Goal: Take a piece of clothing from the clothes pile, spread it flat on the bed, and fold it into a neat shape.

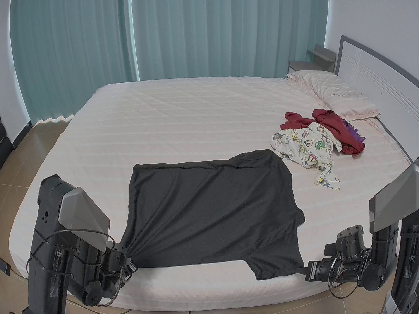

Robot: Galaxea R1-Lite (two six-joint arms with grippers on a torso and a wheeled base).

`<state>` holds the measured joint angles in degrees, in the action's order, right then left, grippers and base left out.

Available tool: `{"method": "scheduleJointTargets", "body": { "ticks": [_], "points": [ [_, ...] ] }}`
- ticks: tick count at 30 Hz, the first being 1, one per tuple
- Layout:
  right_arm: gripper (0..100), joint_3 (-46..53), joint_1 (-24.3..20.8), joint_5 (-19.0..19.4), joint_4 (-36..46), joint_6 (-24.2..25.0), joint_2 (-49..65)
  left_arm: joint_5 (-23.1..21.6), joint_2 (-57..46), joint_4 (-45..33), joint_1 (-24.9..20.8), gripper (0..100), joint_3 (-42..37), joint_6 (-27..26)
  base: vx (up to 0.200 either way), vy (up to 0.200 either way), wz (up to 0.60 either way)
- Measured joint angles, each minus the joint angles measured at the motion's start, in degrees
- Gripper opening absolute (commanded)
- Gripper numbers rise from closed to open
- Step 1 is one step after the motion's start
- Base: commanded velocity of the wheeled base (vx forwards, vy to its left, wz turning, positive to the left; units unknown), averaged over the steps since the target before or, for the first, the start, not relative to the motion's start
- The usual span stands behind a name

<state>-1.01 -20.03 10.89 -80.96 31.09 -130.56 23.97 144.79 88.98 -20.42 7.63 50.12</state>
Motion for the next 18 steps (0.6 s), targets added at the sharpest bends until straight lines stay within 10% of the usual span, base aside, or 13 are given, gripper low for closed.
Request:
{"method": "scheduleJointTargets", "body": {
  "ticks": [18],
  "points": [
    [0,0.0,-0.7,-1.4,22.7,-2.4,15.3,0.1,-8.9,-0.2,-0.1,0,-6.5,-13.9,0.000,0.000,0.00]
  ]
}}
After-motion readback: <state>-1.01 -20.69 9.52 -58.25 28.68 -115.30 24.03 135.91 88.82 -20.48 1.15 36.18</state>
